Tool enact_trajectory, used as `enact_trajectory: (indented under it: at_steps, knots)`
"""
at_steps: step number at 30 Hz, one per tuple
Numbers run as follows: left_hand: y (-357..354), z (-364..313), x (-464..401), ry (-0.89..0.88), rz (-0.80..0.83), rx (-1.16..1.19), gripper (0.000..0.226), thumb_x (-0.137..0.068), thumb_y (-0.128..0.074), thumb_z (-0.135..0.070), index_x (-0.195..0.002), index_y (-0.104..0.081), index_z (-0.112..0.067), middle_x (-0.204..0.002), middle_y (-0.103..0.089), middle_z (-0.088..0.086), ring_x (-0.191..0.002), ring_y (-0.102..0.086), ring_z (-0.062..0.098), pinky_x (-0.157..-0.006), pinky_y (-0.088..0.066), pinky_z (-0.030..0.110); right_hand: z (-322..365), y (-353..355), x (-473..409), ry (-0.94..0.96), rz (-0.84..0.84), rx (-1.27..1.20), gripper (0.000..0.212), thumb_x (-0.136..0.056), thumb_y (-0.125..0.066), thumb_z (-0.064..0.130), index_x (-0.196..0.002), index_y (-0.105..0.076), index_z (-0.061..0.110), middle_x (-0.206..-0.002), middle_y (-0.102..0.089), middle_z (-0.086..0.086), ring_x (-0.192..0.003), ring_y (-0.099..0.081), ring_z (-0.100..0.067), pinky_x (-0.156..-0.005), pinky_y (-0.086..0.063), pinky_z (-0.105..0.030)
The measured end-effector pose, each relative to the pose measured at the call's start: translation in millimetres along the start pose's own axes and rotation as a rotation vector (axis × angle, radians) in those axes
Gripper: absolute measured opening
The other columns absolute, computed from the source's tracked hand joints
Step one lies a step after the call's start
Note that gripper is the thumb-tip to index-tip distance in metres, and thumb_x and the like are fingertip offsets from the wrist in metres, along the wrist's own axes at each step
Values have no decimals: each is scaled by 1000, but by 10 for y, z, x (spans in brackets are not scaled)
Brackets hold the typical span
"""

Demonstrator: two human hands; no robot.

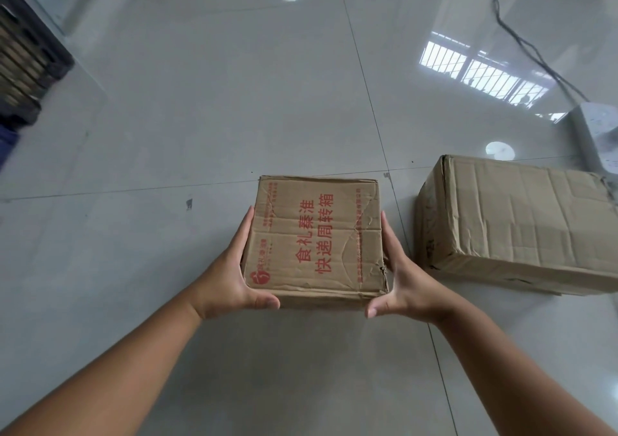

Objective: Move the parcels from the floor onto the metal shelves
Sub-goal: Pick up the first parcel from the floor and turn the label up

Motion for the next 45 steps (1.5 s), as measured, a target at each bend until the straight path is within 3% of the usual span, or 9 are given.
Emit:
enact_trajectory:
  at_steps: [10, 16, 20, 23, 26, 29, 35, 40, 45]
  knots:
    - [-51, 16, -39, -31, -43, 13, 155, -63, -101, -11, -170, 9, -33, -155, -26, -41, -133, -36, -37, -112, -34, 0, -29, -7, -59, -42, -51, 32, 152, -73, -96, 23, -164, 26, 22, -144, -11, 71, -145, -14, 34, -118, -17, 0]
    - [-34, -82, -39, -123, -73, 128, 156, -53, -105, -44, -171, -3, -30, -167, -37, -23, -150, -44, -9, -123, -43, 29, -4, 0, -68, 6, -85, 16, 146, -76, -96, 18, -167, 18, 31, -166, -18, 42, -154, -23, 19, -129, -22, -16]
    - [68, -381, -22, -216, -296, 331, 98, -63, -94, -64, -139, -44, -26, -144, -65, -22, -126, -67, 7, -96, -57, 23, 249, 37, -87, 102, -294, -125, 100, -76, -91, 43, -153, -27, 37, -164, -37, 10, -155, -40, -11, -126, -37, -41]
    - [220, -592, -94, -266, -395, 530, 66, -68, -86, -70, -102, -61, -19, -127, -72, -6, -105, -70, 18, -85, -59, 33, 414, 143, -167, 132, -505, -339, 45, -88, -77, 45, -113, -46, 24, -131, -56, 13, -118, -64, -1, -103, -49, -28]
    - [210, -549, -135, -161, -387, 667, 93, -49, -86, -83, -112, -65, -18, -95, -70, -4, -80, -73, 12, -67, -61, 31, 449, 214, -217, 31, -551, -414, 74, -66, -78, 84, -110, -51, 31, -100, -70, 24, -98, -69, -1, -95, -50, -28]
    - [82, -486, -47, 2, -298, 683, 126, -42, -80, -92, -144, -60, -21, -104, -70, -2, -72, -71, 8, -60, -62, 30, 333, 194, -148, -93, -517, -365, 82, -64, -63, 97, -134, -59, 53, -114, -70, 14, -137, -62, -28, -122, -39, -55]
    - [32, -562, -69, -31, -208, 373, 49, -82, -82, -17, -128, -67, -28, -106, -84, -12, -97, -79, 5, -79, -61, 19, 412, 203, -113, -147, -404, -114, 39, -72, -75, 66, -109, -66, 63, -126, -61, 7, -121, -64, -14, -101, -52, -35]
    - [151, -426, 47, -113, -228, 210, 94, -66, -93, -44, -148, -48, -34, -145, -64, -16, -130, -66, 4, -102, -55, 23, 308, 170, -53, -150, -392, -178, 81, -72, -90, 43, -139, -47, 31, -138, -65, 4, -129, -66, -19, -96, -57, -30]
    - [-116, -217, 163, 34, -129, 61, 129, -72, -94, -45, -170, -11, -34, -159, -47, -16, -122, -57, -27, -93, -50, 3, 178, -38, -25, -237, -201, 43, 136, -63, -96, 59, -167, -9, 47, -166, -34, 7, -146, -49, -7, -118, -49, -35]
Point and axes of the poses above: each hand's wrist, its own x-axis away from the middle knuckle, its own y-axis out of the back of the hand, z = x × y, the point moved 1 cm from there along -x, towards the middle knuckle
